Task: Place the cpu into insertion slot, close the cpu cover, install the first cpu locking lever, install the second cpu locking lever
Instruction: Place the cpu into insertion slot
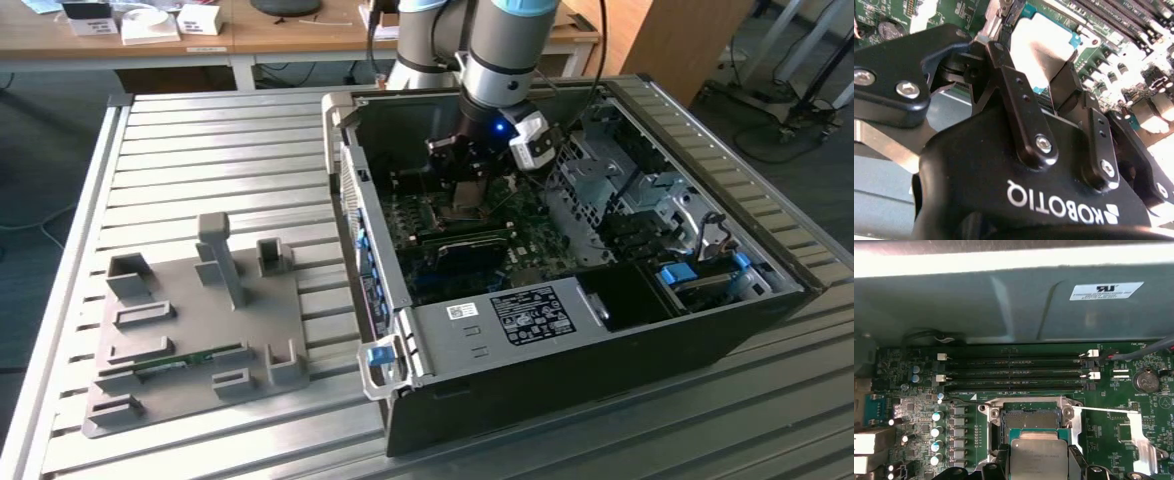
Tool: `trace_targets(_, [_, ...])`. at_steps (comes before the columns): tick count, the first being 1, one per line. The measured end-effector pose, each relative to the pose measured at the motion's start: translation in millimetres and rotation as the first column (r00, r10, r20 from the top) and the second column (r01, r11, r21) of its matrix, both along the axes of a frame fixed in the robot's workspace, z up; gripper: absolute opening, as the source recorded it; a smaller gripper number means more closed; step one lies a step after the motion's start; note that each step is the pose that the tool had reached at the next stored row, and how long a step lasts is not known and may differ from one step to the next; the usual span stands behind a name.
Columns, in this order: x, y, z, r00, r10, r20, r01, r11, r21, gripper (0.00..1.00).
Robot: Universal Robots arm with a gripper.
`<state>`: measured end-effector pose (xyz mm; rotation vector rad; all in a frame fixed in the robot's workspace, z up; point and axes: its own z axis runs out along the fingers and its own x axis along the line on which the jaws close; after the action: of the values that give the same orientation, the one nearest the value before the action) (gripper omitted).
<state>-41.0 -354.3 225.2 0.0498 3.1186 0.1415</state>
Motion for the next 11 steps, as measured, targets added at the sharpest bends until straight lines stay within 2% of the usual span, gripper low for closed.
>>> trace_targets(3, [0.0,0.0,-4.6,1.0,0.0,0.0,0.0,1.0,-0.0001,0.54])
trace_targets(11, [-2.3,1.9,-6.0,1.0,0.0,0.0001,0.0,1.0,0.0001,0.54])
